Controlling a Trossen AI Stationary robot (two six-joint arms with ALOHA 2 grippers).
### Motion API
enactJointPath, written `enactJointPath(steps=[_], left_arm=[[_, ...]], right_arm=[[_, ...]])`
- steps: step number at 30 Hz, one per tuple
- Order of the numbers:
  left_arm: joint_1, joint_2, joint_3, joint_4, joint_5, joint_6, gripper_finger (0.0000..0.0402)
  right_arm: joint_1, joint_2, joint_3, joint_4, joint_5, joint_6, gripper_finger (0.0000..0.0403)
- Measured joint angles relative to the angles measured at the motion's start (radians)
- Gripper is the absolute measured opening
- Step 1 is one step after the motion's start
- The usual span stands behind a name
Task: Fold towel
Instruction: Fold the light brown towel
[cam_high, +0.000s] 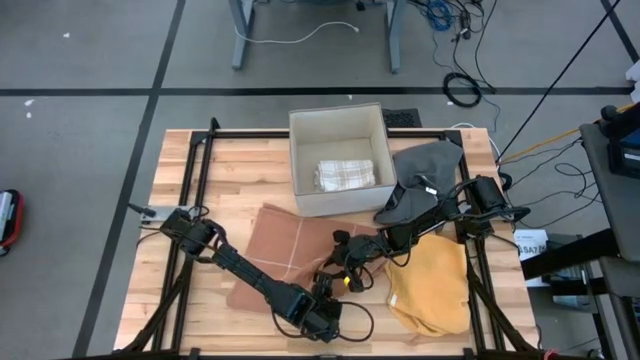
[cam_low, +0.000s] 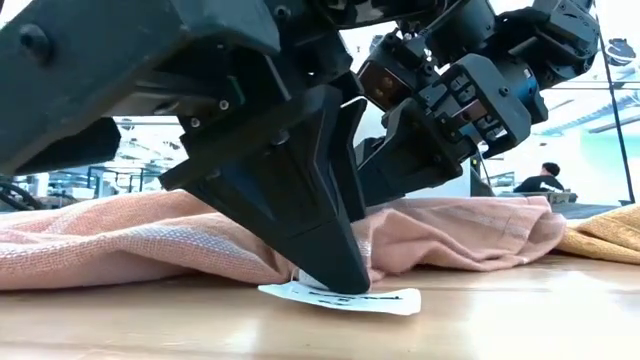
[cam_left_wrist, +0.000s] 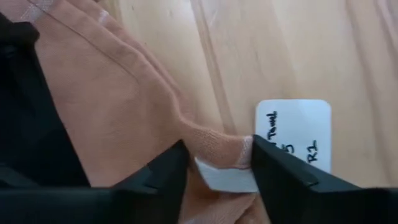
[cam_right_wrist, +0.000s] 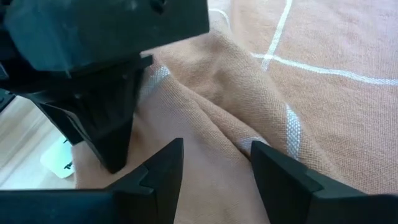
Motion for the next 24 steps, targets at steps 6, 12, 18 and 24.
enactJointPath(steps=[6, 12, 18, 24], left_arm=[[0.001, 0.001, -0.002, 0.018, -0.003, 0.058, 0.007], [-0.018, -0.003, -0.002, -0.008, -0.002, 0.096, 0.001], [-0.057, -0.006, 0.066, -0.218, 0.016, 0.029, 0.0006], [-0.088, -0.008, 0.136, -0.374, -0.004, -0.056, 0.0004]], right_arm=[[0.0, 0.0, 0.0, 0.0, -0.003, 0.003, 0.0176], [0.009, -0.03, -0.001, -0.052, -0.004, -0.084, 0.0179], [0.039, -0.183, 0.0, -0.274, 0.049, -0.182, 0.0223], [0.124, -0.3, 0.0, -0.552, 0.053, -0.18, 0.024]])
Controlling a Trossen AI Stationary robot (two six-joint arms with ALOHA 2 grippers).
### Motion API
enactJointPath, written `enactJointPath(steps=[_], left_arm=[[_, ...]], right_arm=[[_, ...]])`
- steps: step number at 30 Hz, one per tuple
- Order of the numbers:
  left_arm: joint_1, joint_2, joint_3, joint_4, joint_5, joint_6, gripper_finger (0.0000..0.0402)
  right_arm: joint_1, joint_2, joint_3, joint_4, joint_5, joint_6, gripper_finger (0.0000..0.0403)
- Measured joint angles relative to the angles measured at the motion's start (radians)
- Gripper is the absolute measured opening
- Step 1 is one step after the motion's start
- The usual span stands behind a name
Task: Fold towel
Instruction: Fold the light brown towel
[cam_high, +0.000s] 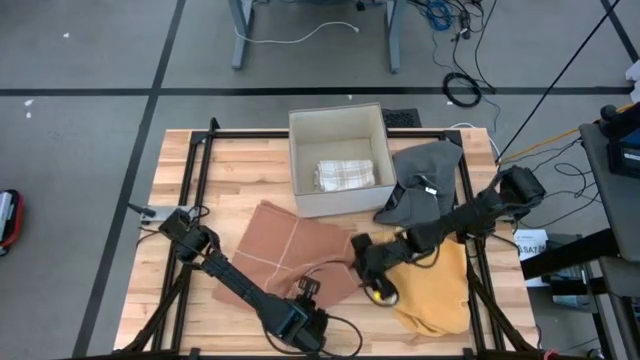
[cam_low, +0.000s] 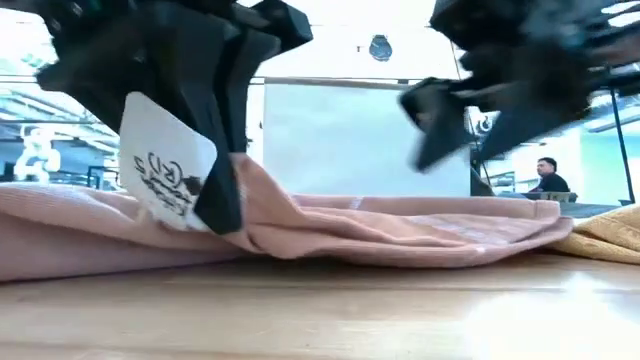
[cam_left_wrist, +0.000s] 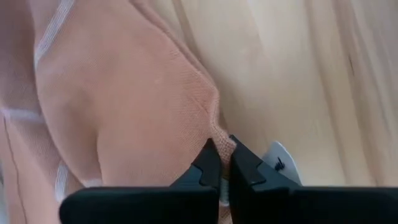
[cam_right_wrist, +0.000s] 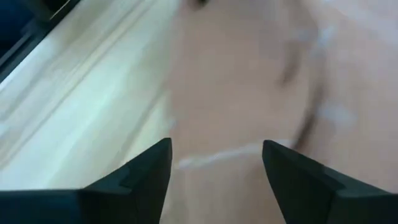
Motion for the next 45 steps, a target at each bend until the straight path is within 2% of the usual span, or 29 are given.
enactJointPath(steps=[4, 9, 15, 22, 28, 32, 38, 45], left_arm=[[-0.016, -0.001, 0.016, -0.08, -0.01, -0.068, 0.0004], [-0.041, -0.001, 0.017, -0.105, -0.013, -0.122, 0.0003], [-0.064, -0.002, 0.017, -0.127, -0.004, -0.158, 0.0003], [-0.068, -0.002, 0.023, -0.127, -0.004, -0.174, 0.0003], [-0.079, -0.002, 0.088, -0.118, -0.011, -0.16, 0.0003], [-0.089, -0.003, 0.144, -0.115, -0.02, -0.128, 0.0003], [-0.088, -0.003, 0.176, -0.119, -0.022, -0.109, 0.0003], [-0.09, -0.003, 0.176, -0.154, -0.023, -0.111, 0.0003]], right_arm=[[0.089, 0.015, 0.0, -0.082, 0.031, 0.052, 0.0229], [0.18, 0.042, 0.0, -0.215, 0.201, 0.103, 0.0216], [0.222, 0.046, 0.0, -0.313, 0.347, 0.149, 0.0212], [0.224, 0.051, 0.0, -0.338, 0.379, 0.156, 0.0212], [0.226, 0.108, 0.003, -0.331, 0.425, 0.163, 0.0202], [0.228, 0.15, 0.005, -0.307, 0.457, 0.162, 0.0153], [0.229, 0.156, 0.003, -0.286, 0.44, 0.123, 0.0021], [0.249, 0.145, 0.0, -0.281, 0.456, 0.108, 0.0003]])
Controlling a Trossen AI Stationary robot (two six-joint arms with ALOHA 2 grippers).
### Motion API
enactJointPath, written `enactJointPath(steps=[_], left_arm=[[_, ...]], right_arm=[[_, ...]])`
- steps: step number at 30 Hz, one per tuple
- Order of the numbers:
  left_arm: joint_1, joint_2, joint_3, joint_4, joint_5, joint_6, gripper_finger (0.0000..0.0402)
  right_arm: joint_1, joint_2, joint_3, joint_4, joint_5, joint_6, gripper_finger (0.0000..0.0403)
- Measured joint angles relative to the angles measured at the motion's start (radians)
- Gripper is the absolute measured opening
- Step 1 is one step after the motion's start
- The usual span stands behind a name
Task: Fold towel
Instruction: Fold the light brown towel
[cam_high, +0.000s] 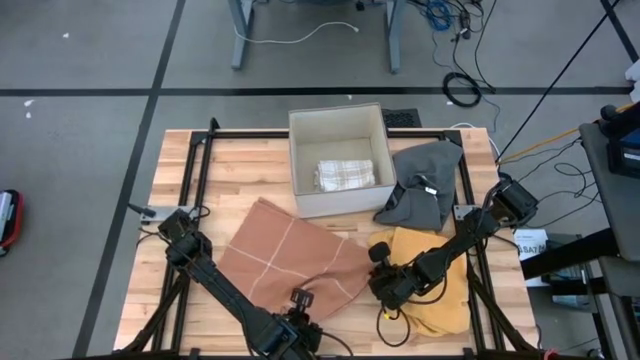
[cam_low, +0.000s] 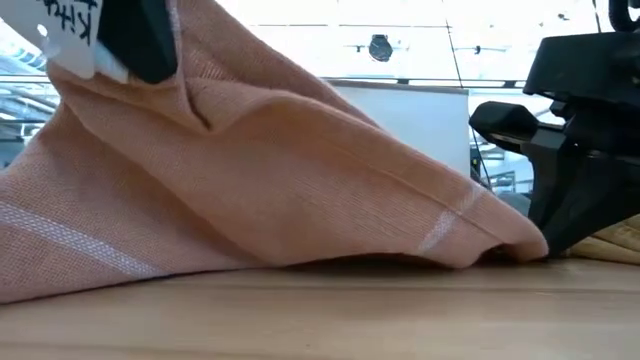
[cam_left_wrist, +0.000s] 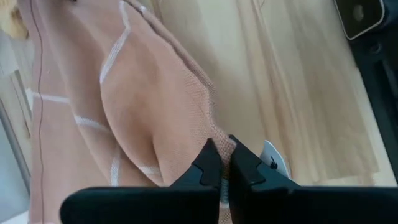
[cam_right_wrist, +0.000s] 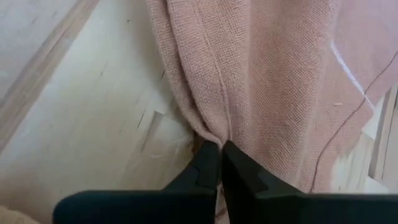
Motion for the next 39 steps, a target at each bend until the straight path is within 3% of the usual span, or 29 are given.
enactJointPath(steps=[9, 17, 23, 26, 30, 39], left_arm=[[-0.019, -0.052, 0.032, -0.02, -0.006, -0.016, 0.0003], [-0.042, -0.064, 0.222, -0.023, -0.014, 0.087, 0.0003], [-0.066, -0.065, 0.347, -0.012, -0.011, 0.106, 0.0003], [-0.078, -0.07, 0.345, 0.04, 0.022, 0.098, 0.0003], [-0.083, -0.067, 0.328, 0.039, 0.051, -0.025, 0.0003], [-0.112, -0.063, 0.312, 0.093, 0.064, -0.237, 0.0003]], right_arm=[[0.026, -0.183, -0.004, -0.104, 0.067, -0.007, 0.0001], [0.028, -0.44, -0.003, -0.102, 0.168, -0.099, 0.0], [0.045, -0.583, -0.002, -0.027, 0.162, -0.207, 0.0], [0.068, -0.615, -0.002, -0.027, 0.125, -0.228, 0.0], [0.077, -0.615, -0.001, -0.026, 0.068, -0.25, 0.0], [0.061, -0.577, -0.001, 0.076, 0.062, -0.4, 0.0]])
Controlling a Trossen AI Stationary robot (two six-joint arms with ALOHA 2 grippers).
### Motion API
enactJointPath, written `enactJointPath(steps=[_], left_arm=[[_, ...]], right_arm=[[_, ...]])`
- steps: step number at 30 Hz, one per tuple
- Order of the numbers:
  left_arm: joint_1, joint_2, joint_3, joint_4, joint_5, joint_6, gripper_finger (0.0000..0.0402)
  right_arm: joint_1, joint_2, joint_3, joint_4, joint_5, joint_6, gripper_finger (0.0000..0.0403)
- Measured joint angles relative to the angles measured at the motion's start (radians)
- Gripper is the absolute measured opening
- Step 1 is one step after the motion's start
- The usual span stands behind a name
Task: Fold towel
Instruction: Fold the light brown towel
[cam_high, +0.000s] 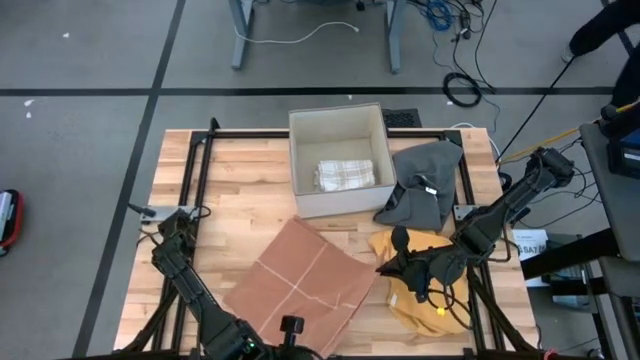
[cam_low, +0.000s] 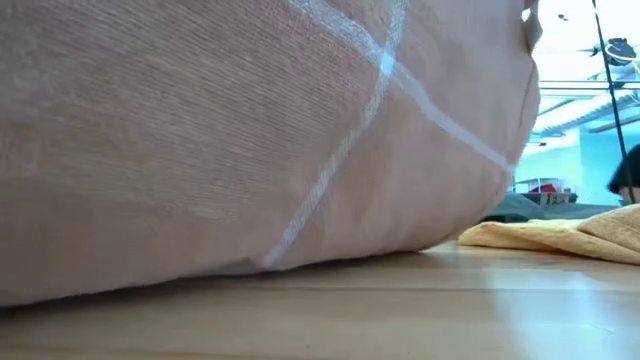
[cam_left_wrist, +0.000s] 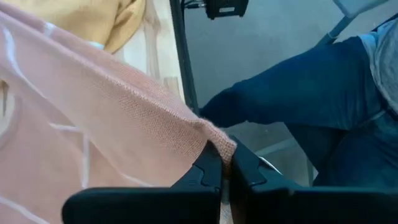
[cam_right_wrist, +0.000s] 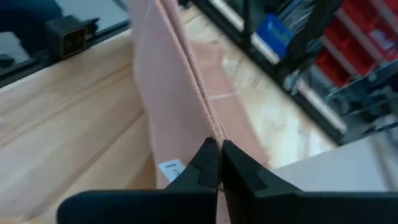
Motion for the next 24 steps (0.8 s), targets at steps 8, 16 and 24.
enactJointPath(steps=[8, 16, 24], left_arm=[[0.012, -0.004, 0.0, -0.048, -0.04, 0.081, 0.0003], [0.039, -0.051, 0.001, -0.066, -0.065, 0.24, 0.0003], [0.032, -0.179, 0.001, -0.06, -0.208, 0.411, 0.0003]], right_arm=[[-0.086, 0.0, 0.008, 0.125, 0.039, -0.19, 0.0], [-0.115, -0.002, 0.185, -0.044, 0.066, -0.27, 0.0], [-0.122, -0.002, 0.433, -0.305, 0.088, -0.256, 0.0]])
